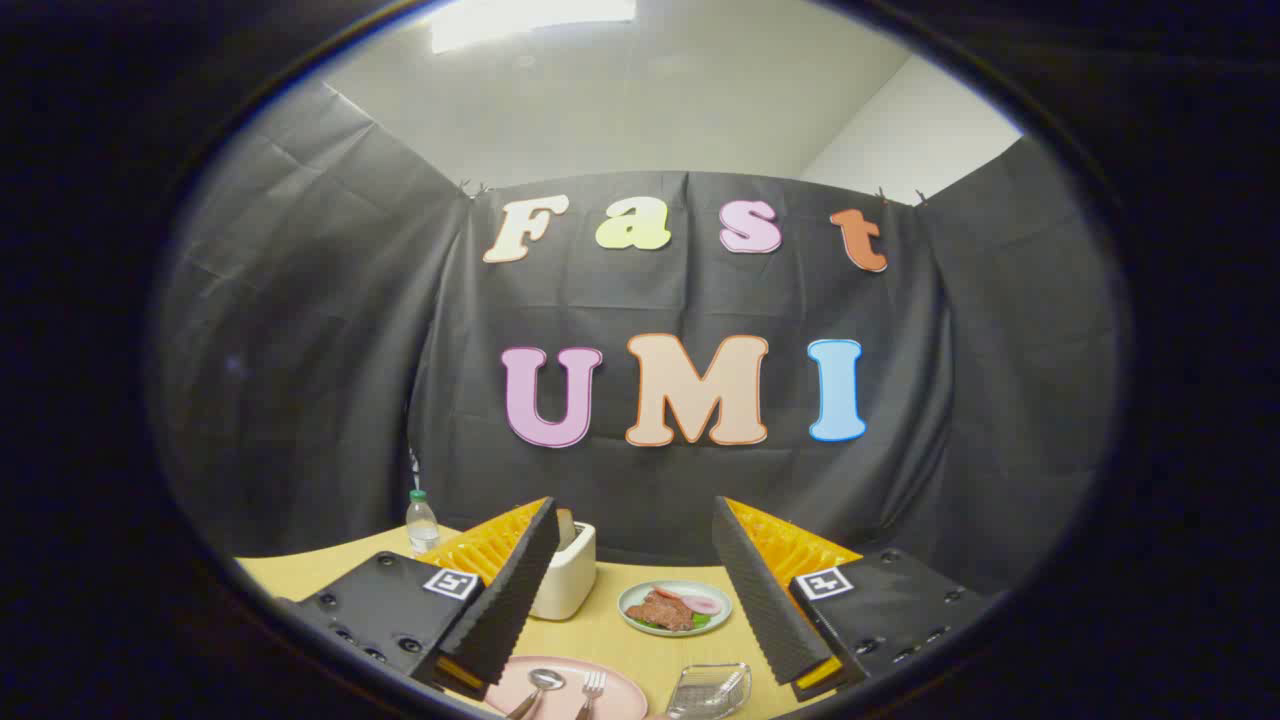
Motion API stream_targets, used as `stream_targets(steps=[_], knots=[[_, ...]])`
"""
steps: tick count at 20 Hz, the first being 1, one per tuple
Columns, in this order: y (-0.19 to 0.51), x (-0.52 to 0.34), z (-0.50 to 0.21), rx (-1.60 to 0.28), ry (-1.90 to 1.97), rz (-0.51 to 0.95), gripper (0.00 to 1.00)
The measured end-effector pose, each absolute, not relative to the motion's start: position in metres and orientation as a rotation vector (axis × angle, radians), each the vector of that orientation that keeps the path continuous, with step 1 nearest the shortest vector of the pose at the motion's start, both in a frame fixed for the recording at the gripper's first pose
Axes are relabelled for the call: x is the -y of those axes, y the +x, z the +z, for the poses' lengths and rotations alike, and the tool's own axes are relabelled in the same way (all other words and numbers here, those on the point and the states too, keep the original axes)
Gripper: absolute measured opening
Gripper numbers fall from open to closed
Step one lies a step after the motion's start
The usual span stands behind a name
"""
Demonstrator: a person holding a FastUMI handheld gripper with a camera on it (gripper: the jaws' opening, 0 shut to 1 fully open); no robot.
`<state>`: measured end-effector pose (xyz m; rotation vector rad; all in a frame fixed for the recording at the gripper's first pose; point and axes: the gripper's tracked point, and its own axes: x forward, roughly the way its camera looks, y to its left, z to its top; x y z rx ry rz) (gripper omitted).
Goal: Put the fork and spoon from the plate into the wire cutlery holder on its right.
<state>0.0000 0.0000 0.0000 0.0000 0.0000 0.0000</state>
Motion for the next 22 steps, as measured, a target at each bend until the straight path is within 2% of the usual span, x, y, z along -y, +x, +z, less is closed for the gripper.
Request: stream_targets(steps=[22], knots=[[0.0002,-0.0054,-0.0057,-0.016,0.003,0.024,0.98]])
